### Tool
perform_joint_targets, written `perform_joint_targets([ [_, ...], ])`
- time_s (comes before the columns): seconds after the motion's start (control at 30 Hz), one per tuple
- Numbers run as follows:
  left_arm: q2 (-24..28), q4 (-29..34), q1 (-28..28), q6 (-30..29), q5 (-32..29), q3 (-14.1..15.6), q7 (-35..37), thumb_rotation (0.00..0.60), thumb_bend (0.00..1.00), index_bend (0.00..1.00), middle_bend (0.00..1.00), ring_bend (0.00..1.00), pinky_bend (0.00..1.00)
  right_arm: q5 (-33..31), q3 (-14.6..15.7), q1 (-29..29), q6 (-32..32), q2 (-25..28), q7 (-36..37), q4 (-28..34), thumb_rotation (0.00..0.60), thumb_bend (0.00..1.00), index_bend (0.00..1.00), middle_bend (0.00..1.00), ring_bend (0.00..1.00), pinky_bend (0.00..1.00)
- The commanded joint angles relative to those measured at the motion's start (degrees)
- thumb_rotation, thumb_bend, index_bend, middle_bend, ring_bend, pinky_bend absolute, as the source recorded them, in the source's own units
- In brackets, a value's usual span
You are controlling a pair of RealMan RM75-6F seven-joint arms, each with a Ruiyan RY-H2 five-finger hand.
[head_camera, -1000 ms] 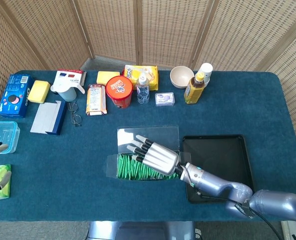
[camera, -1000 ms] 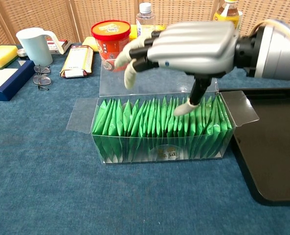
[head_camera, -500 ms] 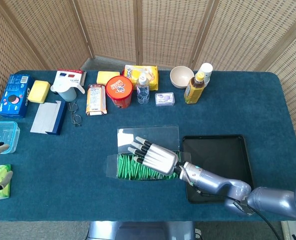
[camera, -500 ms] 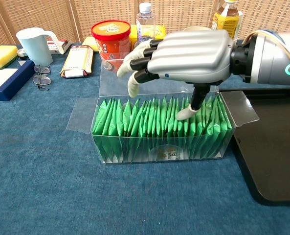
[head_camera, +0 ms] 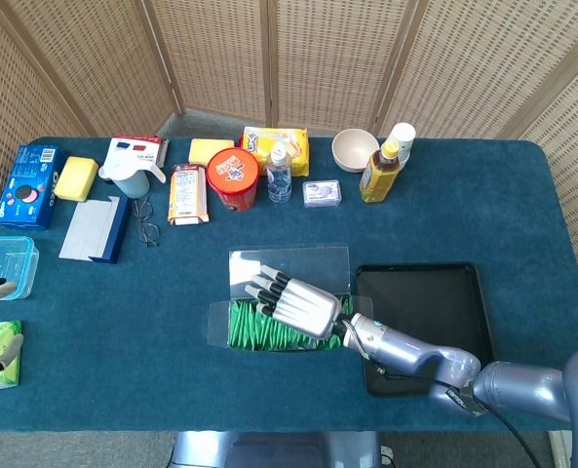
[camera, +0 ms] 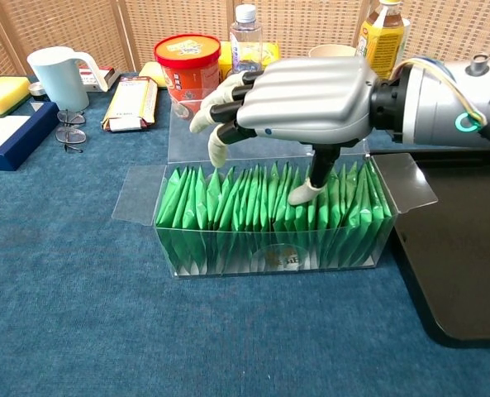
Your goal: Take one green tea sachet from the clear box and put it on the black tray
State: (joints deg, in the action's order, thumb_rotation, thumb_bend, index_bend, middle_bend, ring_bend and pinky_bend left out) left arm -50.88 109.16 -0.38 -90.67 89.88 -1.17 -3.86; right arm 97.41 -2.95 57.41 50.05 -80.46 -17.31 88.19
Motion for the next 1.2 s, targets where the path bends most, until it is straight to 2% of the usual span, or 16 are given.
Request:
perform_joint_targets([
  [0.03, 0.01, 0.0, 0.0, -0.01, 0.08, 0.02, 0.07, 0.6, 0.3, 0.19, 0.18, 0.15, 0.25, -0.58, -0.33, 0.07, -0.41, -0.25, -0.95, -0.04, 0.6, 0.1, 0.26, 0.11, 0.0, 0.07],
  [0.43, 0.06, 0.02, -0.12, -0.01, 0.23, -0.08, 0.07, 0.6, 0.3, 0.19, 0.18, 0.15, 0.25, -1.97, -0.78, 0.08, -1.19, -0.47, -1.38, 0.3, 0.6, 0.18, 0.28, 0.11, 0.0, 0.07],
  [0.6, 0.01, -0.02, -0.05, -0.15, 0.27, -0.07, 0.2, 0.6, 0.3, 0.19, 0.18, 0.15, 0.25, -1.86, -0.87, -0.17, -0.4, -1.18, -1.52, -0.6, 0.6, 0.27, 0.28, 0.11, 0.0, 0.07],
  [0.9, -0.15, -0.1, -0.23, 0.07, 0.31, -0.12, 0.18, 0.6, 0.3, 0.19, 0.18, 0.15, 0.25, -1.62, -0.69, -0.63, 0.6, -1.2, -0.56, -1.08, 0.6, 0.38, 0.27, 0.11, 0.0, 0.07],
  [1.03, -0.23, -0.08, -0.33, 0.15, 0.37, -0.15, 0.07, 0.6, 0.3, 0.19, 0.18, 0.15, 0.25, -1.55, -0.54, -0.86, 0.92, -1.09, -0.02, -1.1, 0.6, 0.4, 0.28, 0.11, 0.0, 0.07],
  [1.2, -0.29, -0.04, -0.45, 0.3, 0.36, -0.19, -0.06, 0.6, 0.3, 0.19, 0.18, 0.15, 0.25, -1.2, -0.3, -1.13, 1.46, -0.95, 0.56, -1.08, 0.6, 0.43, 0.34, 0.13, 0.0, 0.07],
])
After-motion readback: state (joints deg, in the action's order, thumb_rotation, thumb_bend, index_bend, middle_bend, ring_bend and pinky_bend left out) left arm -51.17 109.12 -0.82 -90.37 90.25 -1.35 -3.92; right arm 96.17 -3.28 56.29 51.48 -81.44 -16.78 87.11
